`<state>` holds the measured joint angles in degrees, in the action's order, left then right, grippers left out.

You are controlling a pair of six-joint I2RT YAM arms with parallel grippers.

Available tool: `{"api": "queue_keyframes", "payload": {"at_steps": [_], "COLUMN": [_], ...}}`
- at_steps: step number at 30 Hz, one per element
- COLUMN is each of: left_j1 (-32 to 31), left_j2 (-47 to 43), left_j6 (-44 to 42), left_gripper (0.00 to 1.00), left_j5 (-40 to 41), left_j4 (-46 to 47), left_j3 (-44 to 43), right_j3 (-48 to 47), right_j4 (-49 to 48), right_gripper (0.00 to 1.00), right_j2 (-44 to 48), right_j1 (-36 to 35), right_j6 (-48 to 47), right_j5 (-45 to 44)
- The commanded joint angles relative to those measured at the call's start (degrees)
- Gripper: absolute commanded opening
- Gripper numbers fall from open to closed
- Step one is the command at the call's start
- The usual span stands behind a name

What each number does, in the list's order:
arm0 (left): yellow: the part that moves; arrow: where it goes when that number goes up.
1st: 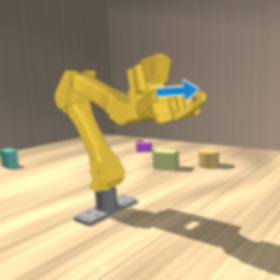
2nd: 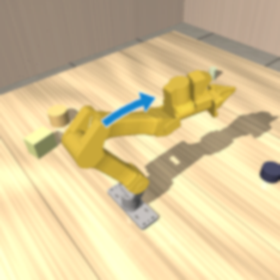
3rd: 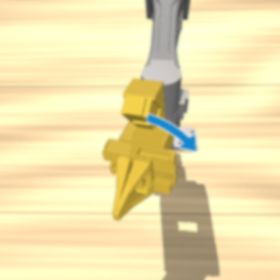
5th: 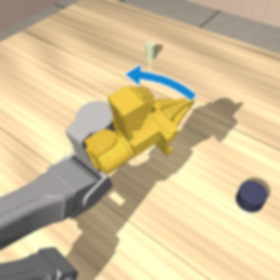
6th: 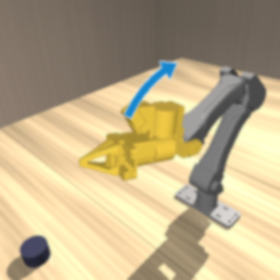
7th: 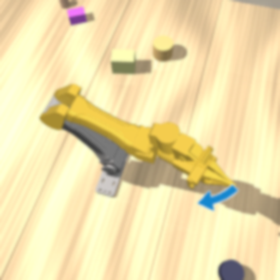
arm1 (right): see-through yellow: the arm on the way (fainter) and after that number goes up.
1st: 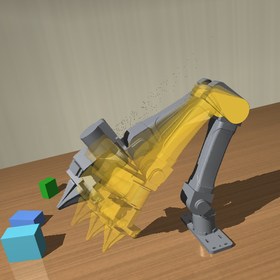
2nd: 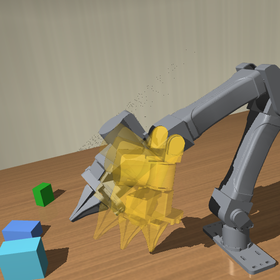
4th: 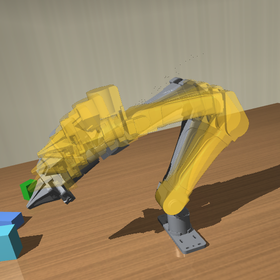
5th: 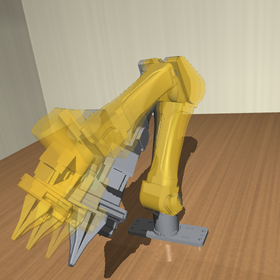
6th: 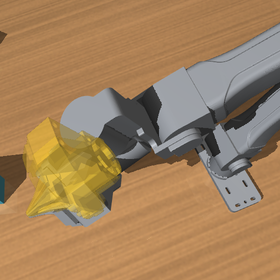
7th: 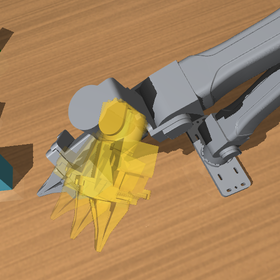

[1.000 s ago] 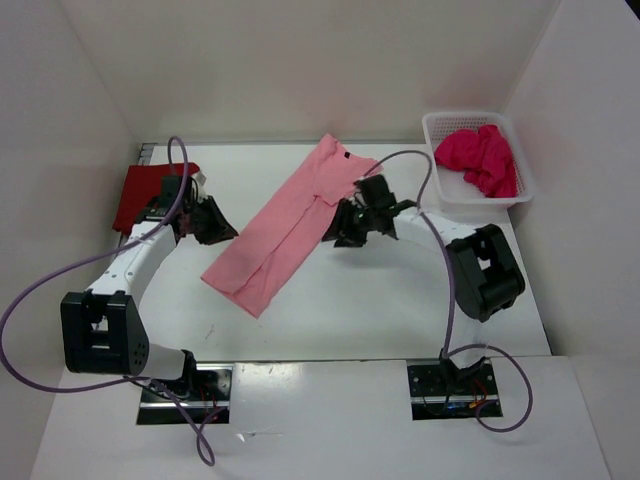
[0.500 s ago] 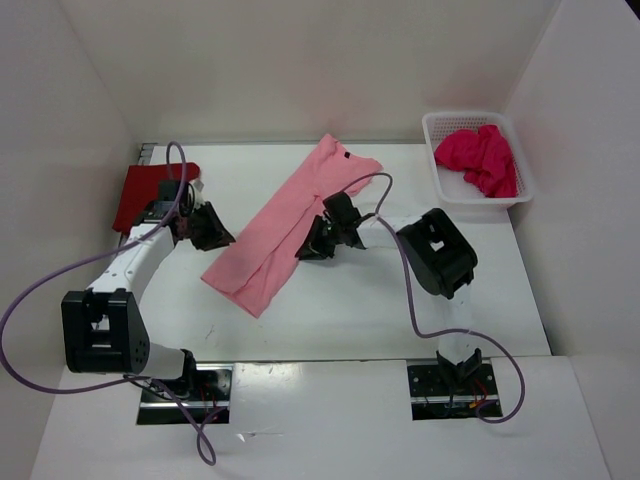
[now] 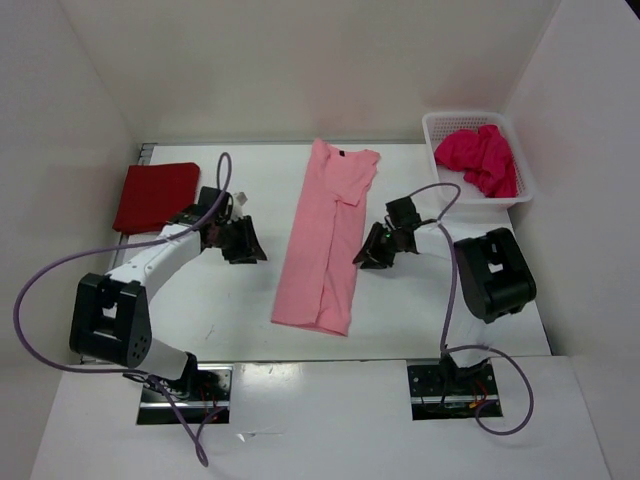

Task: Fold and stack the t-shirts
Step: Rotate the tshirt 85 degrees, then grab the bottom of the folded rectangular tshirt with both arms

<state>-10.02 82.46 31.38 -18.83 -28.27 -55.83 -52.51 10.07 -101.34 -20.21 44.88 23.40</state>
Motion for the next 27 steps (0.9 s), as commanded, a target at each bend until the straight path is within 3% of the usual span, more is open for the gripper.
{"api": "queue_keyframes", "payload": {"at_steps": [1,3,9,12,18,22,27], "left_j1": [-4.47,-6.32,-12.73,-13.53,-13.53,-13.53,-14.06], "left_j2": [3.31,4.99,6.31,5.18,6.75,7.28,7.45], "left_j6": [-0.88,-0.88,-1.40,0.69,3.07,3.08,3.69], "left_gripper": [0.43,0.45,0.51,0.54,0.59,0.54,0.49], "left_j5": [-3.74,-4.64,-2.97,-1.74,-4.29,-4.29,-3.76], "left_j4": [0.76,0.23,-2.92,-4.25,-3.11,-3.11,-2.58], "left_j3": [0.37,0.99,5.12,6.17,8.99,9.69,9.69], "right_j3": [2.94,4.42,17.69,21.30,24.91,26.13,27.90], "right_j4": [8.63,9.36,9.89,9.89,3.29,0.49,-2.68], "right_gripper": [0.39,0.51,0.53,0.53,0.53,0.52,0.42], "right_j2": [5.70,8.51,24.33,28.91,27.96,25.59,24.18], "right_j1": [2.89,2.89,2.89,-2.89,-14.50,-15.92,-17.14], "right_j6": [-7.17,-7.18,1.51,6.61,15.40,16.63,18.22], "right_j5": [-1.16,-1.69,-0.83,0.33,2.88,2.27,1.65]}}
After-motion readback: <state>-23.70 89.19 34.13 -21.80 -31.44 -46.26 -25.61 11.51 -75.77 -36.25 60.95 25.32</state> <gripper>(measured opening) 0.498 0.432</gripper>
